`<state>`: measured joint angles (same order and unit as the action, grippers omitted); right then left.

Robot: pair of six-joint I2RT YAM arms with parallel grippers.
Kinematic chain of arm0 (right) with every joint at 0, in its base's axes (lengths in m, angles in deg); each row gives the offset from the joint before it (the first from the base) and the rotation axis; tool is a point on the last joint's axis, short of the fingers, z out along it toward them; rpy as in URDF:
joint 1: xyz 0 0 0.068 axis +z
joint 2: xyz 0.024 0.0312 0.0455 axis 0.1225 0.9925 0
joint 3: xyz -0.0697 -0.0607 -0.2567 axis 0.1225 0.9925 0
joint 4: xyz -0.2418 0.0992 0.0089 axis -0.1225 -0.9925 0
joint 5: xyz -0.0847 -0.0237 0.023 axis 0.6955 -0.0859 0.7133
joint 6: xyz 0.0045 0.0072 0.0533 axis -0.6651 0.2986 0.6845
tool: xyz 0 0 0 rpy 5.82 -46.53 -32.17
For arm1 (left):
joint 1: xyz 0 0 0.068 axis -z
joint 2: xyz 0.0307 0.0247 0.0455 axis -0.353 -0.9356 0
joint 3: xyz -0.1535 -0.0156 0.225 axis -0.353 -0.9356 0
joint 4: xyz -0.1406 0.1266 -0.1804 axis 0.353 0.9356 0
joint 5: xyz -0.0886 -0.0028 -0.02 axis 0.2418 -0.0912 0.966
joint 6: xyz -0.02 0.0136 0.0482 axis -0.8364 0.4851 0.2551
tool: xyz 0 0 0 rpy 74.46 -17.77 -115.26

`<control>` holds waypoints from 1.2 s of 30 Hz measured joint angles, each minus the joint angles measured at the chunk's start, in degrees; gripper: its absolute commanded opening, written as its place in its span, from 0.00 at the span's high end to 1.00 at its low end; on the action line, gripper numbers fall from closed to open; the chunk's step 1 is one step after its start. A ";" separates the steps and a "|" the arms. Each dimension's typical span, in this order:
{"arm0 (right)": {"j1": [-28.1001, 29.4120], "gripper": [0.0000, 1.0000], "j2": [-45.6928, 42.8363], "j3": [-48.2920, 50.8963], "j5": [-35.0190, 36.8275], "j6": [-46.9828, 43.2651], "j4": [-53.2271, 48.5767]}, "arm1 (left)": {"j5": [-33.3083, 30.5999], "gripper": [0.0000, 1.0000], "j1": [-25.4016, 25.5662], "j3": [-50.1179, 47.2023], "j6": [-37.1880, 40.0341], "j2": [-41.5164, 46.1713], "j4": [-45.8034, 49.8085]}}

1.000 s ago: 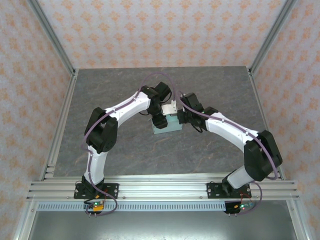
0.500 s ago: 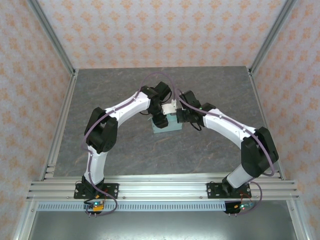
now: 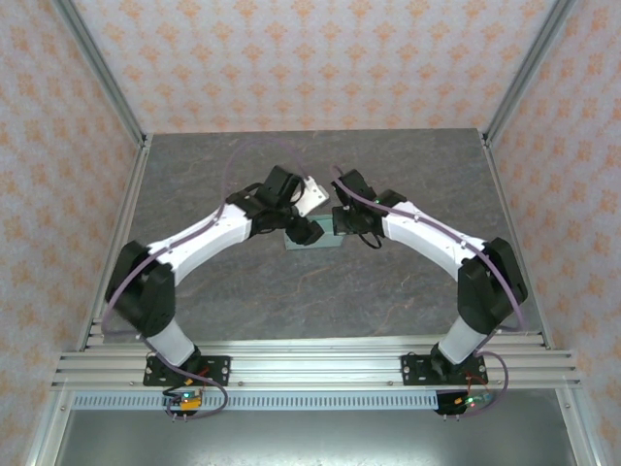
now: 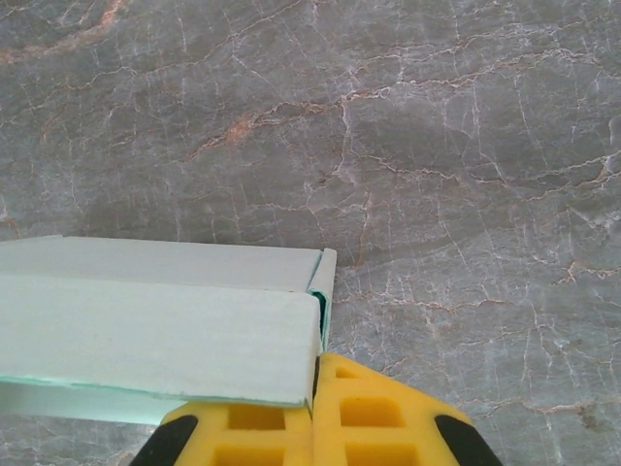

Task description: Fold the paper box

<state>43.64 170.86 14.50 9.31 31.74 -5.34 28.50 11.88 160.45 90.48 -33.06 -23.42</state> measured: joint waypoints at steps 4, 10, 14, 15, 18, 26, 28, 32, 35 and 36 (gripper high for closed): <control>0.00 0.93 0.87 -0.94 0.39 0.28 -0.37 | -2.56 0.21 -0.39 -7.08 -6.97 8.83 -6.36; 0.00 0.93 2.80 -3.13 0.83 0.72 -1.25 | -6.84 0.39 -2.43 -15.10 -15.17 17.90 -10.47; 0.00 0.93 3.50 -4.09 1.01 0.72 -2.01 | -7.91 0.50 -4.48 -17.84 -21.00 17.86 -10.88; 0.00 0.93 3.63 -4.28 1.03 0.72 -2.14 | -8.02 0.52 -4.59 -18.23 -22.03 17.51 -10.91; 0.00 0.93 4.07 -4.87 1.20 0.72 -2.58 | -8.33 0.55 -4.55 -18.49 -23.34 16.13 -10.99; 0.00 0.93 4.70 -5.66 1.25 0.72 -2.99 | -9.33 0.63 -4.55 -17.94 -18.58 10.93 -11.37; 0.00 0.93 4.70 -5.66 1.25 0.76 -3.02 | -9.25 0.69 -4.55 -17.27 -17.20 9.07 -11.43; 0.00 0.93 4.70 -5.66 1.25 0.94 -3.04 | -8.87 0.58 -4.55 -15.43 -14.62 6.21 -11.58; 0.00 0.93 4.70 -5.66 1.25 0.92 -3.04 | -8.04 0.31 -4.61 -14.23 -11.91 5.18 -11.98; 0.00 0.93 4.70 -5.66 1.25 0.92 -3.04 | -7.61 0.28 -4.85 -14.19 -10.99 5.18 -12.26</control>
<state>43.64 175.56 8.84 10.56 32.66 -8.38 20.90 7.03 146.26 79.49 -27.88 -35.69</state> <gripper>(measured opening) 0.070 0.654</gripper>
